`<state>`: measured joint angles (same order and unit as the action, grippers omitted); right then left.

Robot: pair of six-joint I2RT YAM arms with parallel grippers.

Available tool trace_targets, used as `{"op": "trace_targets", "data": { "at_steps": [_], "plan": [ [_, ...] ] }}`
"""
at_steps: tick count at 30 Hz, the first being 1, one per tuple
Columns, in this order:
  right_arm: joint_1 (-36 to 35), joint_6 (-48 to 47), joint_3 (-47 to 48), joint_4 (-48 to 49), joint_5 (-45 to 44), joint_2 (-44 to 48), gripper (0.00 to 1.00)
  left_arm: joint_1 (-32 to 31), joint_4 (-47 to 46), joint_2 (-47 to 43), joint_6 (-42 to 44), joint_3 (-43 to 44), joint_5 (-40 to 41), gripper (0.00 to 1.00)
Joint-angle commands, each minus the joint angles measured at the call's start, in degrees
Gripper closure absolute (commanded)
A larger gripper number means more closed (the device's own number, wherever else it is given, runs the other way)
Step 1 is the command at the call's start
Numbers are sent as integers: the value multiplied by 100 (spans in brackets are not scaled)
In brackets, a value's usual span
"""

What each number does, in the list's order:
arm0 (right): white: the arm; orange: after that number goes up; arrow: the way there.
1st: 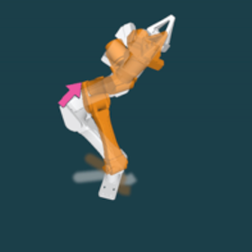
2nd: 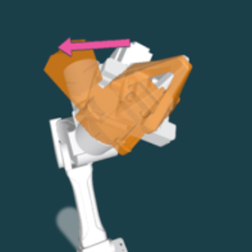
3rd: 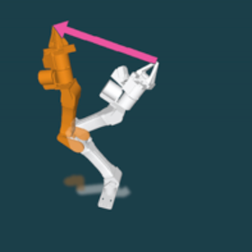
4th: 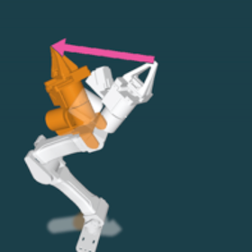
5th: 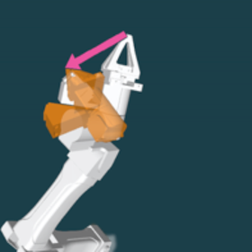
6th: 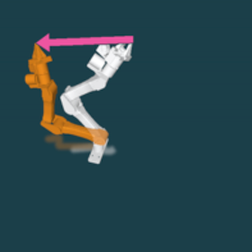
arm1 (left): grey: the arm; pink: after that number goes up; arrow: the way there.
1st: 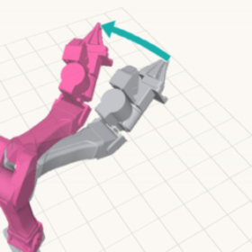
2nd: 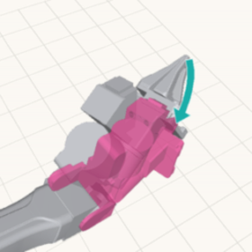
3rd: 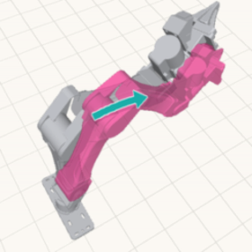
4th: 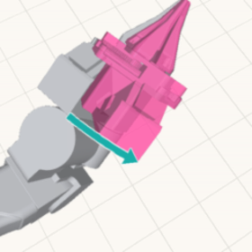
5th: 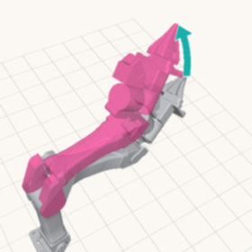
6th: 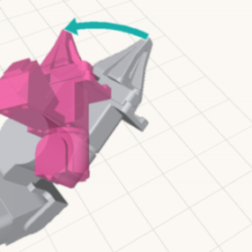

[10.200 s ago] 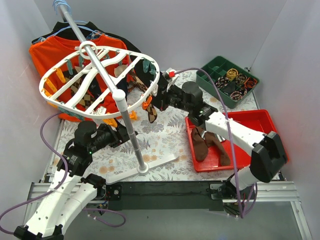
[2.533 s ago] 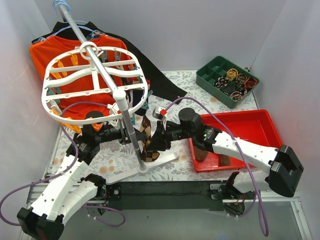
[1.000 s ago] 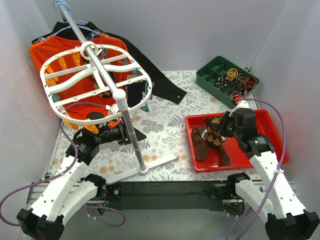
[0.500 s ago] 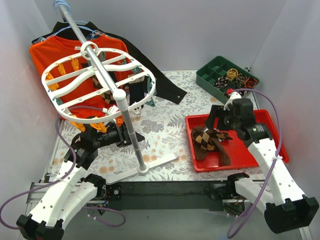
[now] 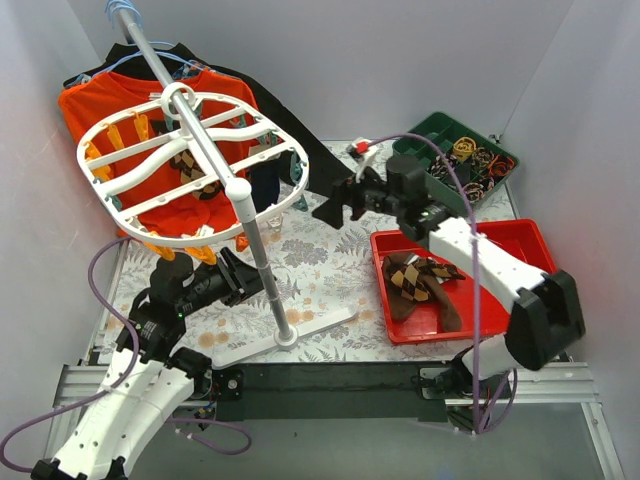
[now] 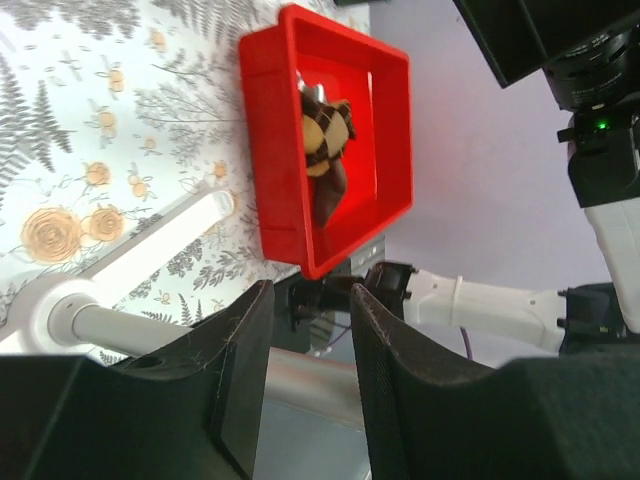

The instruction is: Remove the socks clipped to the hanger

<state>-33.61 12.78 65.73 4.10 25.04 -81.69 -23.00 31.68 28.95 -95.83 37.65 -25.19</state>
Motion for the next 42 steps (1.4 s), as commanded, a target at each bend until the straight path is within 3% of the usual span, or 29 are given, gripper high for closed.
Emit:
{"op": "trace_targets", "data": {
  "at_steps": [1, 7, 16, 23, 29, 30, 32, 36, 39, 42],
  "plan": [
    [-181, -223, 658, 1715, 528, -873, 2, -11, 602, -275, -672, 147, 840, 64],
    [-190, -126, 1362, 2323, 871, -1999, 2, -11, 875, -697, -744, 251, 1341, 63],
    [-190, 181, 2285, 3351, 1565, -3431, 2, -11, 980, -987, -902, 23, 832, 64],
    [-225, 708, 2883, 3695, 1768, -4126, 4, -11, 1147, -1207, -735, 208, 919, 64],
    [-296, 1060, 3191, 3712, 1987, -4355, 23, -11, 1147, -1304, -805, 147, 902, 64],
    [-304, 1147, 3191, 3721, 1996, -4364, 34, -11, 1139, -1287, -832, 129, 876, 64],
    [-296, 1201, 3165, 3738, 2005, -4364, 42, -11, 1112, -1287, -841, 94, 832, 64],
    [-313, 1333, 3130, 3756, 2075, -4338, 73, -11, 1130, -1243, -858, 67, 779, 64],
    [-313, 1359, 2964, 3774, 2075, -4189, 89, -11, 1095, -1243, -867, 41, 752, 64],
    [-313, 1350, 2753, 3791, 2049, -3960, 99, -11, 1112, -1216, -841, 50, 805, 64]
  ]
}}
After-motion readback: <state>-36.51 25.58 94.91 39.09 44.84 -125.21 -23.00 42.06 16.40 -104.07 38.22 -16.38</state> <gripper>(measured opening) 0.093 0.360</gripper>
